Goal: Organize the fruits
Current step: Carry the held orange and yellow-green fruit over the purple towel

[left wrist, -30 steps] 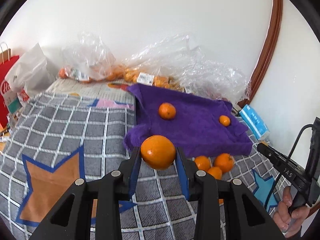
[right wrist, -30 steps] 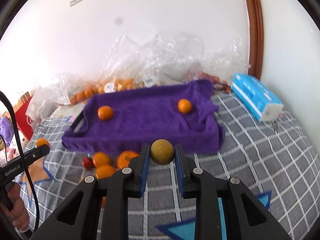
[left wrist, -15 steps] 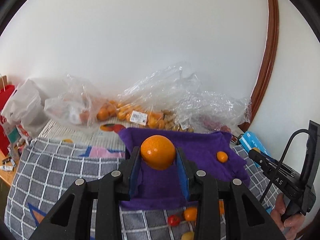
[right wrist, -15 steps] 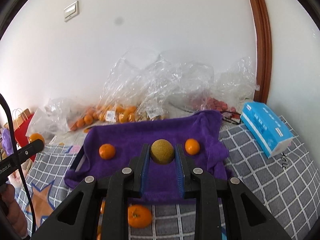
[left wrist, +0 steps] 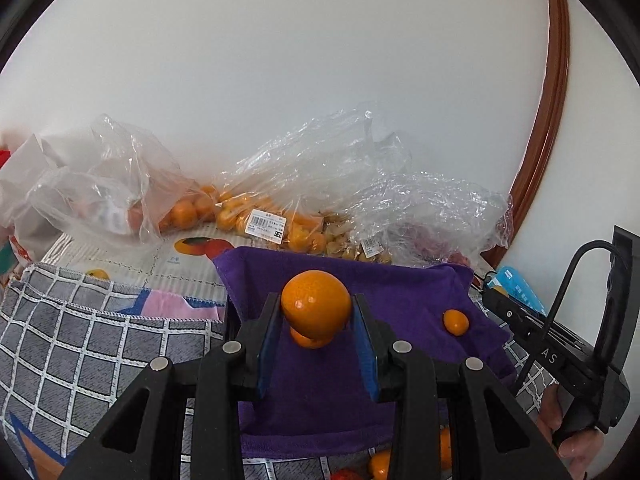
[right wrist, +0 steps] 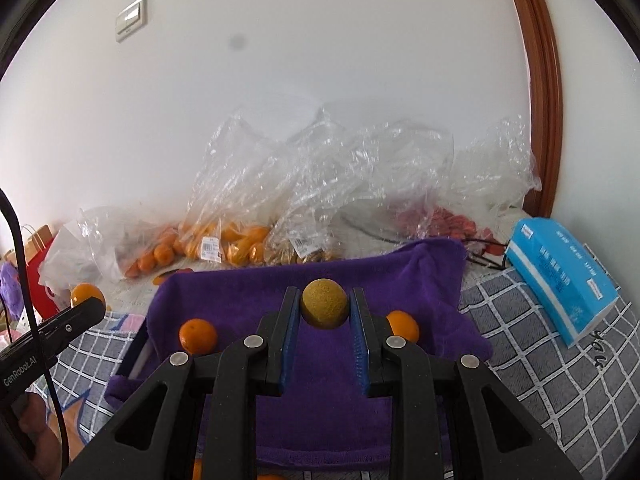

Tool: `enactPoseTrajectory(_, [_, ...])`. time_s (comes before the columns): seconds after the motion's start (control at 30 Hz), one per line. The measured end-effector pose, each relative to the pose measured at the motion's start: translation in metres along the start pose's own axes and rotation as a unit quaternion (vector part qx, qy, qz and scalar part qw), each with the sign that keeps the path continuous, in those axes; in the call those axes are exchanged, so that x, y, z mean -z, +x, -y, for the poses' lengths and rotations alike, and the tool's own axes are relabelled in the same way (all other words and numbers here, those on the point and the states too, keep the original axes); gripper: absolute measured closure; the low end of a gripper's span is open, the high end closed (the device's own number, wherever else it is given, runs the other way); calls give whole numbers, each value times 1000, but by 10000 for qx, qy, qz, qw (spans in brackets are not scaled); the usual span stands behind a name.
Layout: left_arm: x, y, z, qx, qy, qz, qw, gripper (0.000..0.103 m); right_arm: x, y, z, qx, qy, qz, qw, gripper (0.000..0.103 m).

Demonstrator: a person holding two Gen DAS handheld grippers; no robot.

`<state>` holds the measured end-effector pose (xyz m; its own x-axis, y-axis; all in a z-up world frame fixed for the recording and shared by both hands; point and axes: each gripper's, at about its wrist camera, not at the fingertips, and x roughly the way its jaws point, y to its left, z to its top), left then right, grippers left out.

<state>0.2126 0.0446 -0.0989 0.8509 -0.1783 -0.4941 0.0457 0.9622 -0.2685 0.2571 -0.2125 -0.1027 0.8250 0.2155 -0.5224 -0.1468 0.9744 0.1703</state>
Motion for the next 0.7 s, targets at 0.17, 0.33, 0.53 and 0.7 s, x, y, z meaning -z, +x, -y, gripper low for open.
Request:
enactPoseTrajectory(0.17, [10,12,2,-53,92,-124,9999,70,6,9,8,151,-26,-86,9998,78])
enactPoseTrajectory(0.33, [13,21,-2,-70,52,-254,9996,70,8,16,11,243,-66,-154,9996,78])
enactPoseTrajectory(0.53, [16,28,-6,-98,6,-318,9994,70,14,25,14,304,-77,-307,9990,78])
enactPoseTrajectory(0.7, [18,33,-7,-95,15,-392,9992,70,20,31,17,332,-63,-442,9984,78])
